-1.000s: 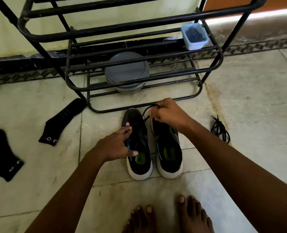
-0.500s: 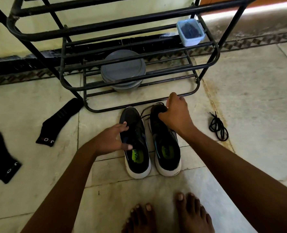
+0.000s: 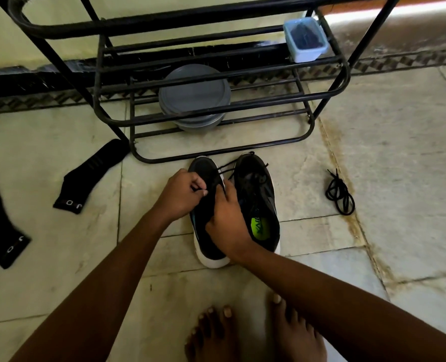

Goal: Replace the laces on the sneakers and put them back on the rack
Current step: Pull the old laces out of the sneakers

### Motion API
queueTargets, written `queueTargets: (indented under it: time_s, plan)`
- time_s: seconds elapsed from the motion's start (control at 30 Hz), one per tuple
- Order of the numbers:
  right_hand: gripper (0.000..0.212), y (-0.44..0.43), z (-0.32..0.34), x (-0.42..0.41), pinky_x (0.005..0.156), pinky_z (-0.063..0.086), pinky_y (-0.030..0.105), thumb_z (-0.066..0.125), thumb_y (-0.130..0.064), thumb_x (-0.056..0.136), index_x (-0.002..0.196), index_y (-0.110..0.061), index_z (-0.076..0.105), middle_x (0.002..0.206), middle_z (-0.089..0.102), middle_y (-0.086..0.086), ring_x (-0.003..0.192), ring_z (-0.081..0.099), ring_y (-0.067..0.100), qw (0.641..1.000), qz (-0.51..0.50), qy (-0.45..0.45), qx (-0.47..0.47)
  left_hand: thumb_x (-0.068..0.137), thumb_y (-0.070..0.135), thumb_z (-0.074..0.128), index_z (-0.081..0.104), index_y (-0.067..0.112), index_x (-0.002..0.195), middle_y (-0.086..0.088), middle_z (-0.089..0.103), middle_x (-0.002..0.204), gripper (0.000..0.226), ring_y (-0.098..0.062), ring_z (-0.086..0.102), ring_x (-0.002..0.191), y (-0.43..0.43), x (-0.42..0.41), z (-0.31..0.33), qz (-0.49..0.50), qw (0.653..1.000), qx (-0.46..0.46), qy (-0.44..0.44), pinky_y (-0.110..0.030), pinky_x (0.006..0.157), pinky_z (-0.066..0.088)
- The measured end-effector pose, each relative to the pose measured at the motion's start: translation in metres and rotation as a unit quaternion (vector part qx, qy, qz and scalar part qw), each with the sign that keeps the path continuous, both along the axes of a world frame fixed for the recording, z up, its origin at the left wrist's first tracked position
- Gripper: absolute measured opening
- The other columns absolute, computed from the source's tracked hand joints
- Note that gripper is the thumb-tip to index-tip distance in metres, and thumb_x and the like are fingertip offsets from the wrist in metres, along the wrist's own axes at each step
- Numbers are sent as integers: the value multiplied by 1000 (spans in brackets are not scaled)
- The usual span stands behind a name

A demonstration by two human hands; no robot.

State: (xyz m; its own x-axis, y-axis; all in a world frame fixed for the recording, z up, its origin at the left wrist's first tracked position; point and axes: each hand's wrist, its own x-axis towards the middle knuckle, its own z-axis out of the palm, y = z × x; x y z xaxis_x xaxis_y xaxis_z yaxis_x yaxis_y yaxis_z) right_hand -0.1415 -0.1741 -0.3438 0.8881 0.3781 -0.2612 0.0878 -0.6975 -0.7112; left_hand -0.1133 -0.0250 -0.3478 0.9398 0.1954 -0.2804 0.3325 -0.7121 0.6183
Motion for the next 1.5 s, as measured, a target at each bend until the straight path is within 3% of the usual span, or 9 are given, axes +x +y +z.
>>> queueTargets:
  time_s: [0.13, 0.4, 0.57, 0.73, 1.0, 1.13, 1.3, 1.43, 1.5]
  plan:
    - [74, 0, -4, -2, 117, 21, 21, 54, 1, 93, 159, -1, 20, 167, 10, 17, 154, 19, 31, 1000, 15, -4, -20, 90, 6, 73, 72, 15, 87, 7, 61, 77, 9, 0, 55, 71, -4, 6, -2, 16, 999, -14, 36, -21, 68, 46]
    - [72, 3, -9, -1, 123, 28, 31, 56, 2, 92, 158, -3, 25, 166, 10, 17, 149, 29, 33, 999, 0, -29, -42, 87, -1, 54, 54, 10, 57, -11, 49, 63, 33, -21, 50, 62, 1, 14, 0, -54, 992, -14, 109, -35, 69, 42]
    - [70, 3, -9, -1, 120, 33, 30, 55, 3, 92, 156, 0, 26, 164, 12, 18, 143, 38, 35, 999, -3, -21, -47, 103, 23, 45, 64, 8, 103, -22, 41, 131, 24, -38, 43, 124, -6, 23, 12, -122, 968, 137, 172, -48, 106, 41]
    - [72, 4, -12, -1, 120, 34, 37, 56, 4, 92, 157, 0, 25, 162, 16, 20, 143, 39, 35, 998, -12, -24, -48, 110, 35, 34, 60, 5, 125, -22, 35, 146, 43, -37, 36, 136, -10, 27, 12, -115, 967, 156, 162, -50, 109, 38]
    - [76, 5, -13, -1, 125, 24, 42, 53, 5, 95, 160, 1, 14, 165, 12, 23, 154, 17, 35, 997, -1, -23, -71, 96, 54, 62, 71, -9, 90, -19, 76, 91, 64, -32, 74, 90, -7, 20, 5, 130, 976, -142, 103, -45, 90, 57]
    - [76, 4, -13, -1, 127, 19, 40, 53, 1, 96, 160, 1, 12, 166, 10, 23, 156, 10, 34, 997, 9, -24, -77, 81, 16, 81, 69, 0, 69, -6, 65, 66, 23, -21, 62, 71, 1, 20, 22, 156, 959, -226, 73, -31, 72, 49]
    - [79, 2, -13, -1, 127, 18, 40, 56, 2, 93, 160, 0, 12, 166, 9, 22, 156, 8, 33, 997, 9, -25, -76, 79, -5, 66, 43, 7, 59, -7, 35, 53, 33, -19, 41, 46, 29, 14, 38, 160, 898, -409, 30, -31, 53, 41]
    - [78, 0, -11, -1, 127, 17, 39, 55, 3, 94, 160, 0, 13, 166, 10, 22, 155, 14, 33, 997, 2, -18, -72, 73, 8, 85, 62, 15, 83, -6, 65, 73, 26, -6, 54, 53, 54, 13, 44, 16, 996, -90, 8, -25, 56, 42]
    - [77, 1, -10, -1, 127, 18, 40, 55, 3, 94, 160, 0, 14, 166, 11, 22, 155, 15, 34, 997, 1, -19, -70, 69, 21, 91, 67, 31, 109, 9, 72, 85, 48, 2, 63, 75, 62, 12, 43, -64, 997, 17, 37, -29, 74, 51]
